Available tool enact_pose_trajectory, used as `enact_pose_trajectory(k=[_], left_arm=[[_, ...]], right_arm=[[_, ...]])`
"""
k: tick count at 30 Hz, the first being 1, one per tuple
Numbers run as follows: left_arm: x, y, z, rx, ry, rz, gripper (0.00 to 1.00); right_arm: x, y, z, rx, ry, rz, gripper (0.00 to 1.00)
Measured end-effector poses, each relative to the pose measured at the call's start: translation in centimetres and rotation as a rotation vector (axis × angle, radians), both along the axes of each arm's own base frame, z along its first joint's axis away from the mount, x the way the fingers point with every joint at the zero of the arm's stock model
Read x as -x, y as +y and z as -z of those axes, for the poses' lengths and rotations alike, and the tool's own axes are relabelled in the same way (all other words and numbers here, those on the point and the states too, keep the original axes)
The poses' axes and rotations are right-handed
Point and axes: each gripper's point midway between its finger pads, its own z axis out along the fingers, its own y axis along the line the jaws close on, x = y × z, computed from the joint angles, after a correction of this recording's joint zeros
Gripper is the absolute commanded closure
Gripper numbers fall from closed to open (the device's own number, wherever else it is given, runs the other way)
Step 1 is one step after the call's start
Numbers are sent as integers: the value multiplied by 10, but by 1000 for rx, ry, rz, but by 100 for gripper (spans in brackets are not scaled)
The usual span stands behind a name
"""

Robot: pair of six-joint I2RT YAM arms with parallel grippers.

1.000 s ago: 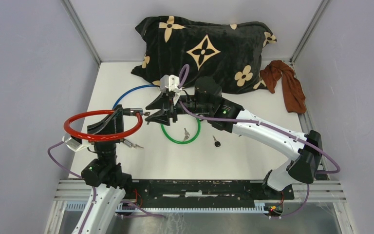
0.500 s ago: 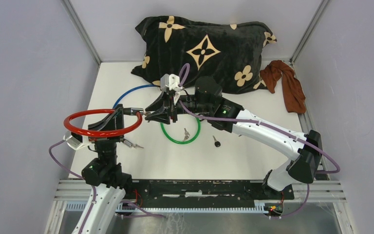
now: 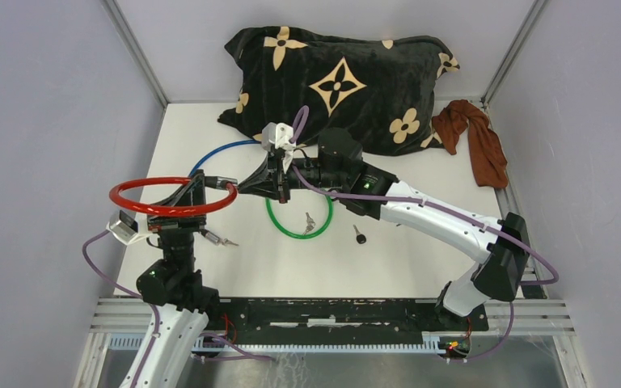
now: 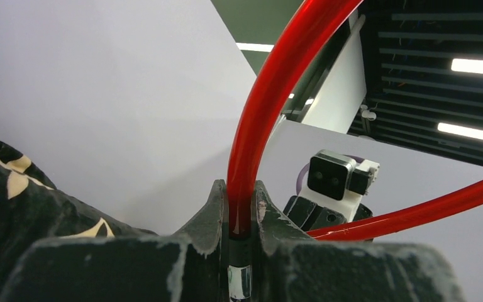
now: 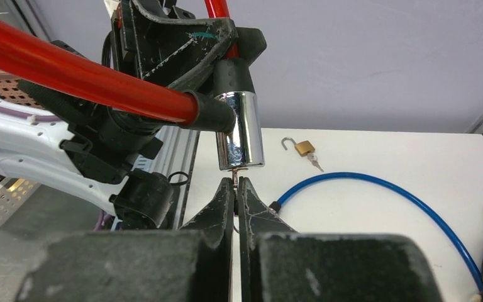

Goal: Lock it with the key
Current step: Lock the lock.

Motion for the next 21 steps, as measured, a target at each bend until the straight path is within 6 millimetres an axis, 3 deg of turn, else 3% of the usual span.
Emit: enact_pose_trajectory(k=[8,16,21], left_arm=[[-31,4,18,48,178,-2,98],[-63,5,47,79,365,6,98],[-72,5,61,90,436,16,98]], right_arm=[[-21,2,11,9,-35,178,100],[-44,-1,35,90,-185,376,100],[-51,-5,45,133,-289,471,100]])
